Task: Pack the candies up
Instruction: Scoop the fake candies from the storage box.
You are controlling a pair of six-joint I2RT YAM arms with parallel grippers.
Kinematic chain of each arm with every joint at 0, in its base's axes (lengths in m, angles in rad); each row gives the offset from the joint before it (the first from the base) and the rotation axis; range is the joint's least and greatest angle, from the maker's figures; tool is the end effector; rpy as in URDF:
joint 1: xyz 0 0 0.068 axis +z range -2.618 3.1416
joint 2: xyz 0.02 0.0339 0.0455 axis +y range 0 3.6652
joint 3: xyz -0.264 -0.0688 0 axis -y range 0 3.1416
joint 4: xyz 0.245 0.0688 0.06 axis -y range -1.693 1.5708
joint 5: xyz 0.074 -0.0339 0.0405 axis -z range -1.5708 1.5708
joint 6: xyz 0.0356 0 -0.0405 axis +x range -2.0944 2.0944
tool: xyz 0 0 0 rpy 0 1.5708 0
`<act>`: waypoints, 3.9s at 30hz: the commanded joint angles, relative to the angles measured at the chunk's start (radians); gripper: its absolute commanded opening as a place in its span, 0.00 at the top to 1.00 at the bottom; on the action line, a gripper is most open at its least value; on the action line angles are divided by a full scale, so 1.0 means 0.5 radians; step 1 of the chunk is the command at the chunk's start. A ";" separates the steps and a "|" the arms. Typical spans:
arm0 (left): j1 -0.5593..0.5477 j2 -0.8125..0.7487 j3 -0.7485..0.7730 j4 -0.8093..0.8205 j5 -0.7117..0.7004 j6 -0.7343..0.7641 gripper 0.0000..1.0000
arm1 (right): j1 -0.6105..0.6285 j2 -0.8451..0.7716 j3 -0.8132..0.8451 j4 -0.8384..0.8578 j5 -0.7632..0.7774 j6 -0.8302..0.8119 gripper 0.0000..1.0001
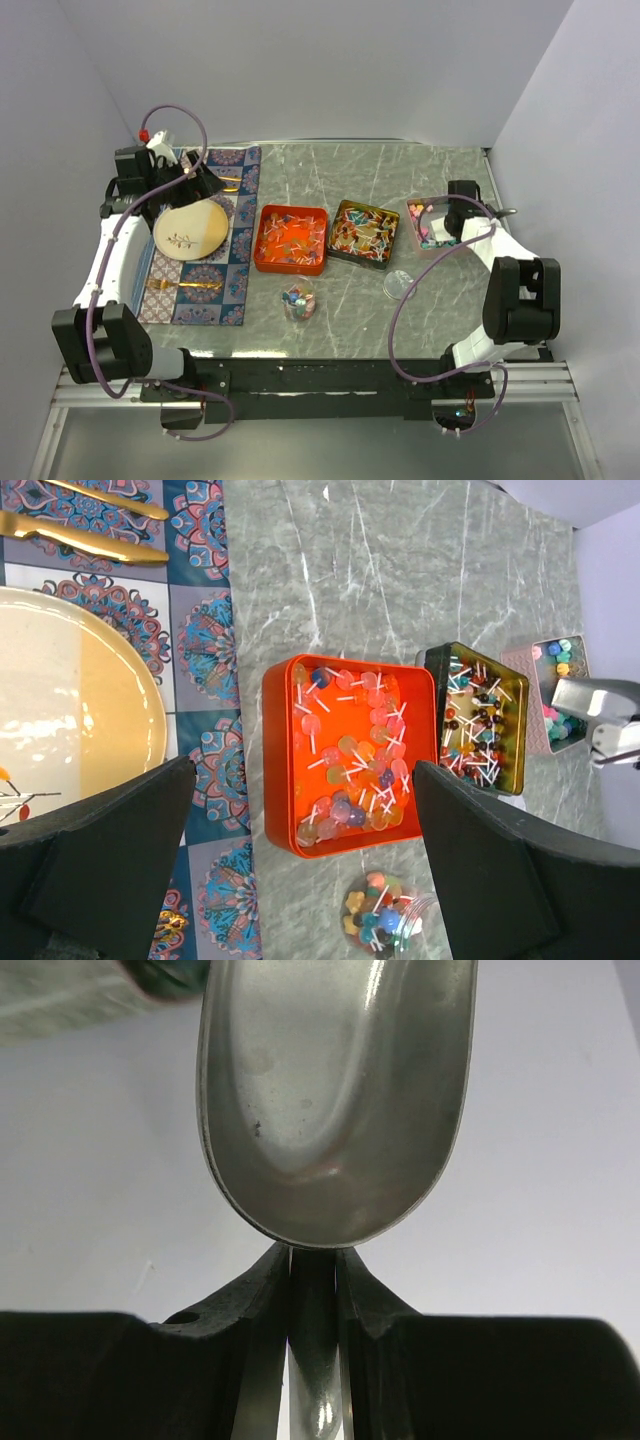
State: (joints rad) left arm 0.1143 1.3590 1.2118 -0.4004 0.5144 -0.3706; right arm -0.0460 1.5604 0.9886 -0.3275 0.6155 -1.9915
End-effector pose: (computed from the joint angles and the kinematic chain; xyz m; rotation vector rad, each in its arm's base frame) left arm 0.3053 0.0174 0.3404 -0.2025 2.1063 -0.6963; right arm 0.3186 -0.0352 0.2147 2.0575 -1.7632 1.2491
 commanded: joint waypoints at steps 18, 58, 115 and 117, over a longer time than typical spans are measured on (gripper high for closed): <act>0.023 0.040 0.012 0.064 -0.081 0.029 0.03 | 0.159 -0.124 0.005 -0.575 -0.700 -1.288 1.00; 0.023 0.644 0.525 -0.466 -0.041 0.633 0.07 | 0.202 -0.258 -0.744 0.916 -1.433 1.847 1.00; 0.008 0.700 0.485 -0.270 0.063 0.453 0.08 | -0.107 0.030 0.388 -0.845 -1.851 2.866 0.55; 0.008 0.700 0.473 -0.264 0.063 0.444 0.08 | -0.107 0.005 0.355 -0.845 -1.896 2.836 0.55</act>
State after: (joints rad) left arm 0.1226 1.7508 1.4567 -0.5640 0.5266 -0.1474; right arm -0.0990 1.5776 1.1667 -0.6769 -0.2661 -0.5983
